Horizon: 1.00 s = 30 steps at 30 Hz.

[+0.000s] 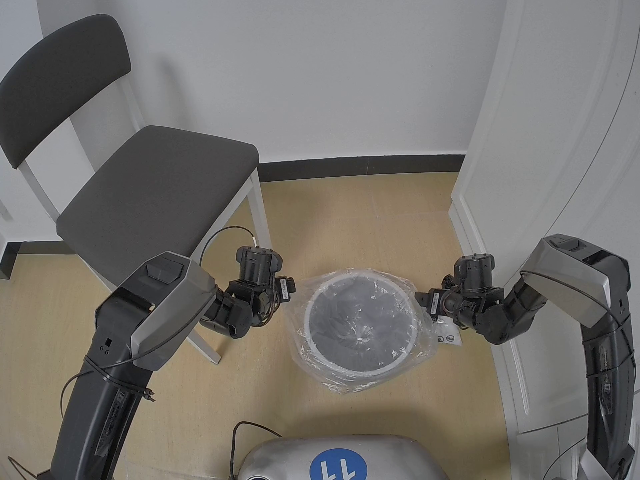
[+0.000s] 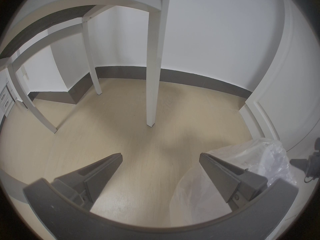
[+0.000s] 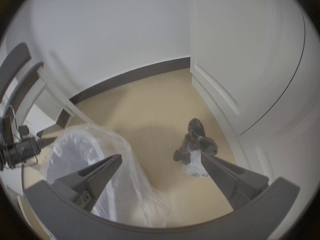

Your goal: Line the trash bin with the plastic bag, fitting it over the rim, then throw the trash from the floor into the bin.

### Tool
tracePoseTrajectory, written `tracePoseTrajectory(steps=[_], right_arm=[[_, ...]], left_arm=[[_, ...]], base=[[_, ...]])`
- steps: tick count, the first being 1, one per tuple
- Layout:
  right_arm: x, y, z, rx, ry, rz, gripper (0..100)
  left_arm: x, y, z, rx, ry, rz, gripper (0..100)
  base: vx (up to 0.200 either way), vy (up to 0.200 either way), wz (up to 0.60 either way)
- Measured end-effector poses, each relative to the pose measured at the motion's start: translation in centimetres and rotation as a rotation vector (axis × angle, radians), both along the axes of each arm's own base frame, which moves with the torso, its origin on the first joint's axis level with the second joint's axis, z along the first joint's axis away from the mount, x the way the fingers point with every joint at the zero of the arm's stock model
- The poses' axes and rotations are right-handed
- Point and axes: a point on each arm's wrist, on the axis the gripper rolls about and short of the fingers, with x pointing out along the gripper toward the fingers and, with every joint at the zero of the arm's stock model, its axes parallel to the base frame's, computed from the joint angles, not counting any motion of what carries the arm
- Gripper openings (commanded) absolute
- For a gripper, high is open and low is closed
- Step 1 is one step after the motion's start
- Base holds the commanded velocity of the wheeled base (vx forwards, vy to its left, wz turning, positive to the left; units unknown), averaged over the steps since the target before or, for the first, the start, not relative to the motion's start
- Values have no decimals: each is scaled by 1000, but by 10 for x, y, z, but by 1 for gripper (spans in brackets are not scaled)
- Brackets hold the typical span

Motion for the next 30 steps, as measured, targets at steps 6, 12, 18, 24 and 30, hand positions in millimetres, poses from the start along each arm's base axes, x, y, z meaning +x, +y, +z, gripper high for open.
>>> tracePoseTrajectory(steps=[6, 12, 18, 24, 30], right_arm=[[-26, -15, -5, -61, 122, 140, 100], [-39, -14, -16, -93, 175, 193, 100], [-35, -9, -29, -102, 214, 199, 100], [-22, -7, -33, -75, 191, 145, 100], [-1, -5, -31, -57, 138, 37, 100]], left_arm=[[-1, 0, 2, 3, 0, -2, 100], [-2, 0, 2, 5, 1, -4, 100], [-2, 0, 2, 4, 0, -4, 100], [-2, -1, 2, 4, -1, -6, 100], [-3, -1, 3, 3, -2, -5, 100]], base=[[0, 0, 0], [0, 0, 0], [0, 0, 0], [0, 0, 0], [0, 0, 0]])
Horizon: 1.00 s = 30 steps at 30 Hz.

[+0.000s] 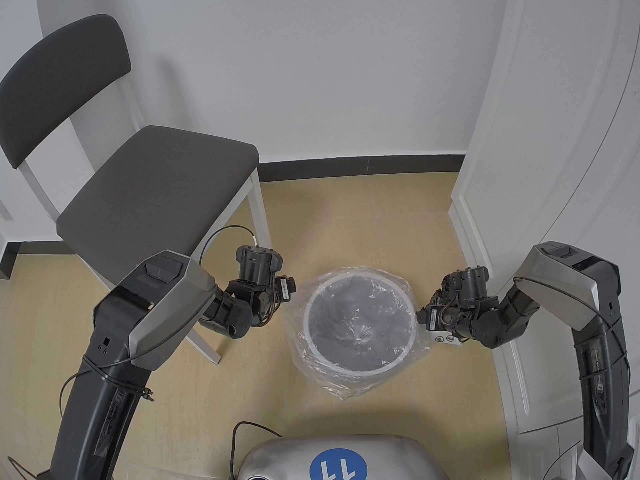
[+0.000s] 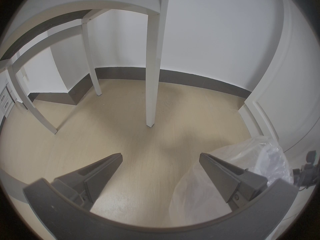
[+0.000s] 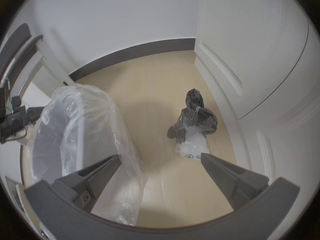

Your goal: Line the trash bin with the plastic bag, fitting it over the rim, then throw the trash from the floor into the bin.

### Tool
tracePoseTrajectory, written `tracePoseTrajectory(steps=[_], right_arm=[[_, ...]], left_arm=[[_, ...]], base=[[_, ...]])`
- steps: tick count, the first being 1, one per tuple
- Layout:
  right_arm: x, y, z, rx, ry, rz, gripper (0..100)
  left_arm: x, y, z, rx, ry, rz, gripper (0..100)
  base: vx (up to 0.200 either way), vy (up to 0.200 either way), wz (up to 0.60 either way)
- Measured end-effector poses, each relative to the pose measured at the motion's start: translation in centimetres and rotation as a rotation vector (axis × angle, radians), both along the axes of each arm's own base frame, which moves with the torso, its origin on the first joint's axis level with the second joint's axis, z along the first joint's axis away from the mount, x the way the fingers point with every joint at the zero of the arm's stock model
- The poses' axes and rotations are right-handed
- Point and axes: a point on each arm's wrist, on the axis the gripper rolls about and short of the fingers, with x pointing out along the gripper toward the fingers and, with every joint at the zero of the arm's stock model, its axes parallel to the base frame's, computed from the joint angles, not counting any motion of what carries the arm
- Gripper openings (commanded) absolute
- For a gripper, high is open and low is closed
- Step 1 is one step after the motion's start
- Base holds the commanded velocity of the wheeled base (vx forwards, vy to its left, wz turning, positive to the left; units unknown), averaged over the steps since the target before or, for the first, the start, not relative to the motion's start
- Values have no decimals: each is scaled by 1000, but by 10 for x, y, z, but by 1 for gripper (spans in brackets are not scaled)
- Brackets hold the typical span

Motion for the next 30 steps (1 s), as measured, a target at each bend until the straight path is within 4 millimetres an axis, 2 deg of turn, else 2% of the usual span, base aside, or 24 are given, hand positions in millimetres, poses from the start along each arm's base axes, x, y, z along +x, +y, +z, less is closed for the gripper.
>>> tracePoseTrajectory(steps=[6, 13, 22, 30], right_arm=[[22, 8, 2, 62, -64, -92, 100], [43, 21, -5, 143, -120, -168, 100], [48, 27, -21, 152, -108, -176, 100], [53, 35, -23, 207, -128, -201, 100]], left_arm=[[0, 0, 0, 1, 1, -1, 100], [-1, -1, 0, 1, 2, -2, 100], [-9, -2, -11, 40, 40, -24, 100], [-12, -1, -16, 66, 55, -35, 100]], base=[[0, 0, 0], [0, 0, 0], [0, 0, 0], [0, 0, 0]])
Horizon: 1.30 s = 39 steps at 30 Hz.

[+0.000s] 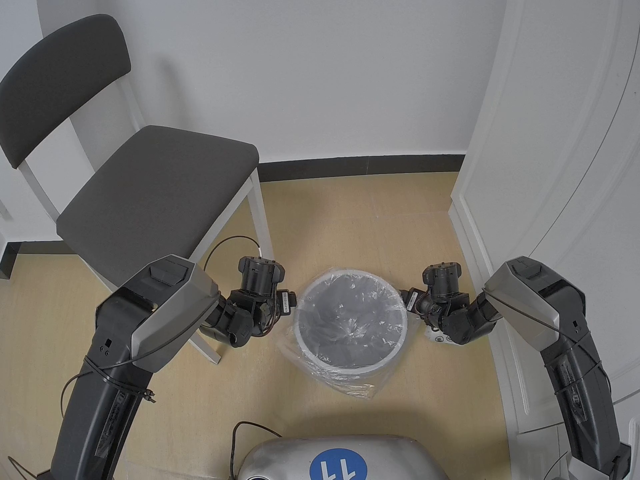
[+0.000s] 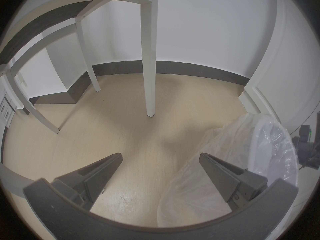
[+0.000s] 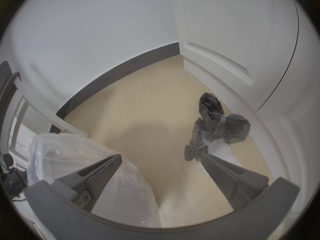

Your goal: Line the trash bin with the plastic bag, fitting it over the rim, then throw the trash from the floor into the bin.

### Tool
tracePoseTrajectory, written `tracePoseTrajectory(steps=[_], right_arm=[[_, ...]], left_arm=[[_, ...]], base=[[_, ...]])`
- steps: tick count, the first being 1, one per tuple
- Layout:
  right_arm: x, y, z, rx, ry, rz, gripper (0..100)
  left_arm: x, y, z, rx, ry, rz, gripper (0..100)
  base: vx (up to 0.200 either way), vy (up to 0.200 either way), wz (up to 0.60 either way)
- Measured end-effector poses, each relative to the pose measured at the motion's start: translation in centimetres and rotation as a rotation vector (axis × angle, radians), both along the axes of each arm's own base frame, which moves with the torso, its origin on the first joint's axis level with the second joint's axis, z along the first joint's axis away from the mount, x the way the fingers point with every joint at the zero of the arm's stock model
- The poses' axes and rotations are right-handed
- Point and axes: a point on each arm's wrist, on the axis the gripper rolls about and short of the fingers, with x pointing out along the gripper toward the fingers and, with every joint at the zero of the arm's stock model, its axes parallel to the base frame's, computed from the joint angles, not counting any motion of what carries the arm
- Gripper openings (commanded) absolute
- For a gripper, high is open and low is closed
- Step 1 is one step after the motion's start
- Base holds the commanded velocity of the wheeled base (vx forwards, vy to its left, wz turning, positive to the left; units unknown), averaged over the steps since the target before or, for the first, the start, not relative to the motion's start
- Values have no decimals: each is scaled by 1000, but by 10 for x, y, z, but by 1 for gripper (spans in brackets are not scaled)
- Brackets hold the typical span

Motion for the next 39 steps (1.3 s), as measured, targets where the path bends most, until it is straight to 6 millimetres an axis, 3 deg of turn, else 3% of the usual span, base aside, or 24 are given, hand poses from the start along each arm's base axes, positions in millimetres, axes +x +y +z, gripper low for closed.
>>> tracePoseTrajectory(steps=[8, 18, 23, 31, 39], right_arm=[[16, 16, 2, 45, -137, -65, 100], [17, 21, -6, 54, -161, -62, 100], [13, 13, -3, 41, -136, -70, 100], [2, -8, 31, 45, -108, -53, 100], [-15, -25, 39, -43, 69, 4, 100]], left_arm=[[2, 1, -1, -3, -10, 3, 100], [4, 4, 1, 12, -19, 21, 100], [3, 5, 3, 17, -18, 20, 100], [0, 10, 14, 20, -20, 24, 100], [-3, 13, 22, 22, -23, 25, 100]], base=[[0, 0, 0], [0, 0, 0], [0, 0, 0], [0, 0, 0], [0, 0, 0]])
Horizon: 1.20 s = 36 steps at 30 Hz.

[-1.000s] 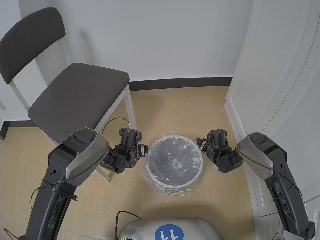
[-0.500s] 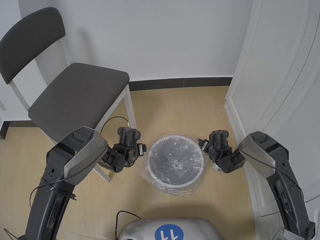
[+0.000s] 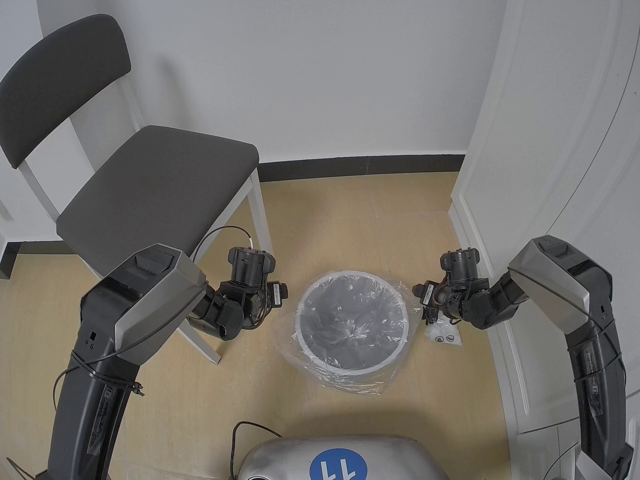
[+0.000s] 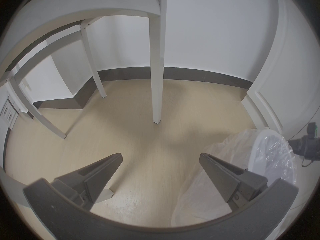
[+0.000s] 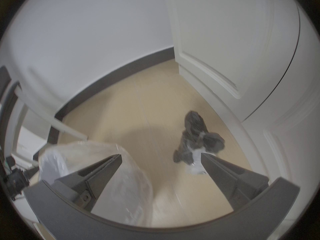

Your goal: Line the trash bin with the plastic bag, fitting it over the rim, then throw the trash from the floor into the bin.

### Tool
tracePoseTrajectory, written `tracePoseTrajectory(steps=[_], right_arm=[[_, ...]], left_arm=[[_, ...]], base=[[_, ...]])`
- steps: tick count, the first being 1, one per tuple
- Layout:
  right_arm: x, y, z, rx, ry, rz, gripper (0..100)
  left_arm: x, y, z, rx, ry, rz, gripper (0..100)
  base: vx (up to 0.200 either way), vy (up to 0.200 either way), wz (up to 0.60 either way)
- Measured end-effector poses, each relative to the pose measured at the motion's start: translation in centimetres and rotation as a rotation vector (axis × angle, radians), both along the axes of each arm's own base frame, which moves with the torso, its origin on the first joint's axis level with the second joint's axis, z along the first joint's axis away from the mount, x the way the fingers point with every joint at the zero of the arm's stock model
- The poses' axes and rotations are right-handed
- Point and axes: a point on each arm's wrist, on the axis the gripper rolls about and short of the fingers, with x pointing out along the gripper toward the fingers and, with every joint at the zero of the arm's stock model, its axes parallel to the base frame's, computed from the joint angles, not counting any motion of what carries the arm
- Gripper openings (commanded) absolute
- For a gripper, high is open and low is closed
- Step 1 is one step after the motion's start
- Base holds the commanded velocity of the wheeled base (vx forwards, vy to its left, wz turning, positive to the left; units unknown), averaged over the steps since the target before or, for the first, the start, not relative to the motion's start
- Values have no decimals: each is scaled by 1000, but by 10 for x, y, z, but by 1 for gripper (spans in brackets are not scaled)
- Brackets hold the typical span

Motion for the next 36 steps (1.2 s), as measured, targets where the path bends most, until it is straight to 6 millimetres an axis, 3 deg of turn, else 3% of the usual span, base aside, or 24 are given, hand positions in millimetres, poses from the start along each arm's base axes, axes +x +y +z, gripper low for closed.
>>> tracePoseTrajectory(steps=[10, 18, 26, 36], right_arm=[[-35, -10, -1, -32, 158, 186, 100], [-47, -10, -8, -90, 197, 246, 100], [-35, 1, -18, -70, 193, 237, 100], [-8, 5, -15, 37, 151, 132, 100]], left_arm=[[-1, 1, -1, 15, 5, -9, 100], [-2, 0, -2, 18, 9, -11, 100], [-2, -1, -4, 19, 12, -13, 100], [-2, -1, -4, 20, 12, -13, 100]], base=[[0, 0, 0], [0, 0, 0], [0, 0, 0], [0, 0, 0]])
